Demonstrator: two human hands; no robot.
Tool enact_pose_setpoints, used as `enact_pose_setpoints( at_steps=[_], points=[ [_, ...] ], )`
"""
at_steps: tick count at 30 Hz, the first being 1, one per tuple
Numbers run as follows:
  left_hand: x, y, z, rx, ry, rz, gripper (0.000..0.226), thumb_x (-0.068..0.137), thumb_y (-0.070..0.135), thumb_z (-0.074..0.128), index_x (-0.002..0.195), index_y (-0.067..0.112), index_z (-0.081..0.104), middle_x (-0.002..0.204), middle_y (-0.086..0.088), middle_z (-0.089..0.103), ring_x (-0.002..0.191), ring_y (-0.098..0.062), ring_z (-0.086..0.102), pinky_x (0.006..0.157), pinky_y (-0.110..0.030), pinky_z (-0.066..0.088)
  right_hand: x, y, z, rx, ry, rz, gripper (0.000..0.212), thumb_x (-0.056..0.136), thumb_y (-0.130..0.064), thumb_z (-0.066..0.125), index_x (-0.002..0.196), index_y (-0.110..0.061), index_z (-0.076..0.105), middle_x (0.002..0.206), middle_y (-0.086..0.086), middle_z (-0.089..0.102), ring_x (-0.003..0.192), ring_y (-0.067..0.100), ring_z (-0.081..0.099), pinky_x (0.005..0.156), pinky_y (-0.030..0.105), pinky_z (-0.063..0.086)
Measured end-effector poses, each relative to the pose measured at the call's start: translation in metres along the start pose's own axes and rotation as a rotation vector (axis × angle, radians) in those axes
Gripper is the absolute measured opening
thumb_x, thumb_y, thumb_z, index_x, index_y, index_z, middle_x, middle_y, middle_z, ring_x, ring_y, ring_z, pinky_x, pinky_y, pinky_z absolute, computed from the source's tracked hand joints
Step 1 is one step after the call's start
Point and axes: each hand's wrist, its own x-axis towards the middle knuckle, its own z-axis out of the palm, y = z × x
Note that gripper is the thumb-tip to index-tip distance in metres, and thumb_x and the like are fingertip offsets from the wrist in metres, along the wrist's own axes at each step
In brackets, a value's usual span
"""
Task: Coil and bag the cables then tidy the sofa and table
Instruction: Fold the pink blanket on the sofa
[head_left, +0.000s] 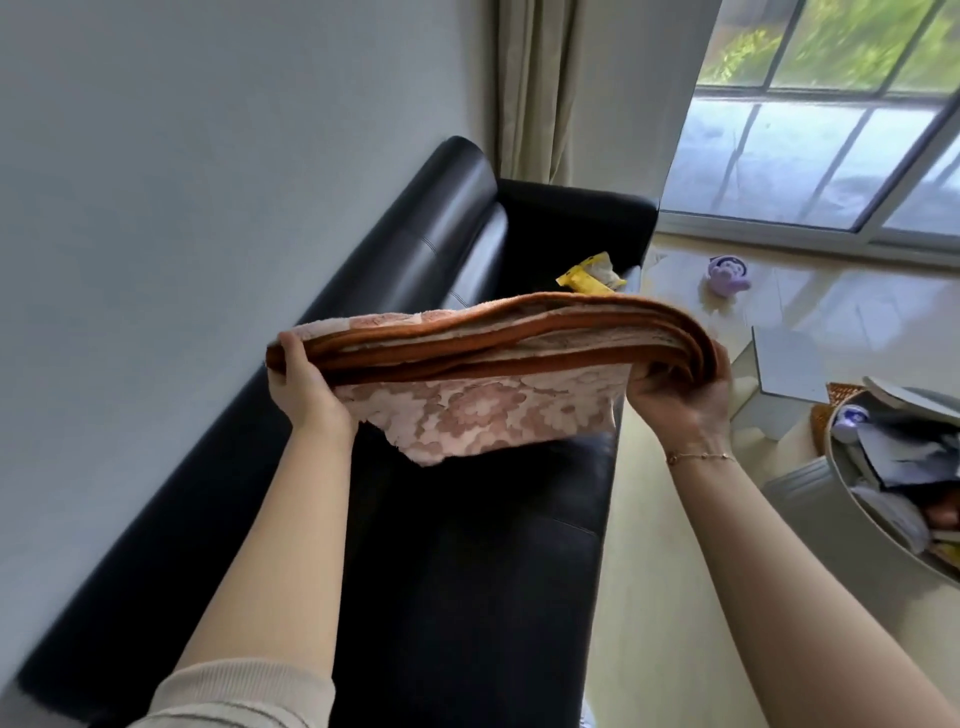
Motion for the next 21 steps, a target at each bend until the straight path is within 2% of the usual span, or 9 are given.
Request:
enact_pose_setpoints(
  at_steps=[5, 8, 10, 12, 14, 15, 17, 19, 21],
  points=[
    [-0.023, -0.004, -0.09, 0.012, -0.121, -0.016, 0.024, 0.092, 0.038, 0.065, 0.113, 0.027, 0.063, 0.114, 0.003, 0.069, 0.105, -0.015, 0.067, 0.095, -0.035, 0.054, -0.074, 0.009, -0.094, -0.006, -0.086, -0.09, 0.059, 0.036, 0.0, 0.088, 0.086, -0.022, 0.065, 0.075, -0.005, 0.067, 0.07, 0.012, 0.067, 0.063, 0.023, 0.057],
    [-0.025, -0.026, -0.157, 0.086, -0.081, -0.065, 0.012, 0.091, 0.035, 0.066, 0.102, 0.03, 0.065, 0.108, 0.008, 0.07, 0.102, -0.01, 0.066, 0.091, -0.027, 0.052, -0.123, 0.026, -0.159, -0.102, 0.06, -0.035, 0.076, 0.016, -0.002, 0.088, 0.089, -0.016, 0.071, 0.081, 0.001, 0.071, 0.074, 0.016, 0.069, 0.069, 0.023, 0.057],
    [-0.019, -0.055, -0.208, 0.169, -0.039, -0.117, 0.013, 0.09, 0.035, 0.067, 0.102, 0.029, 0.066, 0.111, 0.008, 0.069, 0.103, -0.01, 0.065, 0.088, -0.025, 0.051, -0.148, 0.043, -0.208, -0.172, 0.208, 0.0, 0.071, 0.008, 0.0, 0.085, 0.078, -0.009, 0.073, 0.073, 0.007, 0.071, 0.062, 0.02, 0.07, 0.054, 0.025, 0.057],
    [-0.005, -0.089, -0.258, 0.223, -0.003, -0.172, 0.014, 0.089, 0.032, 0.069, 0.102, 0.027, 0.067, 0.112, 0.006, 0.069, 0.106, -0.013, 0.065, 0.09, -0.026, 0.051, -0.166, 0.061, -0.257, -0.199, 0.382, 0.043, 0.043, 0.032, -0.004, 0.081, 0.073, -0.005, 0.069, 0.063, 0.009, 0.069, 0.052, 0.021, 0.067, 0.048, 0.027, 0.055],
    [0.011, -0.124, -0.303, 0.312, 0.045, -0.227, 0.025, 0.089, 0.028, 0.071, 0.112, 0.019, 0.067, 0.118, 0.001, 0.067, 0.112, -0.016, 0.062, 0.097, -0.029, 0.049, -0.177, 0.078, -0.311, -0.198, 0.603, 0.118, 0.01, 0.064, -0.007, 0.059, 0.074, -0.006, 0.061, 0.056, 0.01, 0.064, 0.046, 0.022, 0.063, 0.045, 0.029, 0.054],
    [0.02, -0.138, -0.324, 0.38, 0.067, -0.247, 0.034, 0.089, 0.026, 0.071, 0.12, 0.014, 0.065, 0.122, -0.001, 0.064, 0.114, -0.017, 0.06, 0.102, -0.031, 0.047, -0.18, 0.084, -0.337, -0.205, 0.709, 0.149, 0.006, 0.073, -0.006, 0.052, 0.076, -0.006, 0.057, 0.054, 0.01, 0.063, 0.043, 0.023, 0.062, 0.043, 0.032, 0.054],
    [0.042, -0.174, -0.376, 0.558, 0.068, -0.311, 0.045, 0.088, 0.027, 0.073, 0.126, 0.008, 0.061, 0.127, -0.005, 0.062, 0.118, -0.019, 0.058, 0.108, -0.033, 0.043, -0.186, 0.105, -0.402, -0.313, 0.898, 0.205, 0.007, 0.087, -0.006, 0.053, 0.09, -0.002, 0.059, 0.056, 0.016, 0.064, 0.041, 0.026, 0.063, 0.038, 0.038, 0.054],
    [0.058, -0.204, -0.421, 0.745, 0.051, -0.374, 0.051, 0.086, 0.031, 0.075, 0.128, 0.006, 0.061, 0.131, -0.007, 0.061, 0.12, -0.022, 0.058, 0.109, -0.036, 0.042, -0.195, 0.124, -0.457, -0.488, 0.999, 0.228, 0.032, 0.093, -0.006, 0.055, 0.124, 0.001, 0.056, 0.071, 0.02, 0.06, 0.044, 0.028, 0.063, 0.042, 0.035, 0.055],
    [0.066, -0.227, -0.458, 0.976, 0.064, -0.346, 0.052, 0.088, 0.035, 0.071, 0.13, 0.006, 0.06, 0.131, -0.01, 0.061, 0.122, -0.026, 0.056, 0.109, -0.039, 0.041, -0.201, 0.14, -0.505, -0.677, 1.03, 0.211, 0.049, 0.094, -0.001, 0.052, 0.142, -0.003, 0.042, 0.084, 0.015, 0.057, 0.053, 0.022, 0.064, 0.046, 0.032, 0.055]
  ],
)
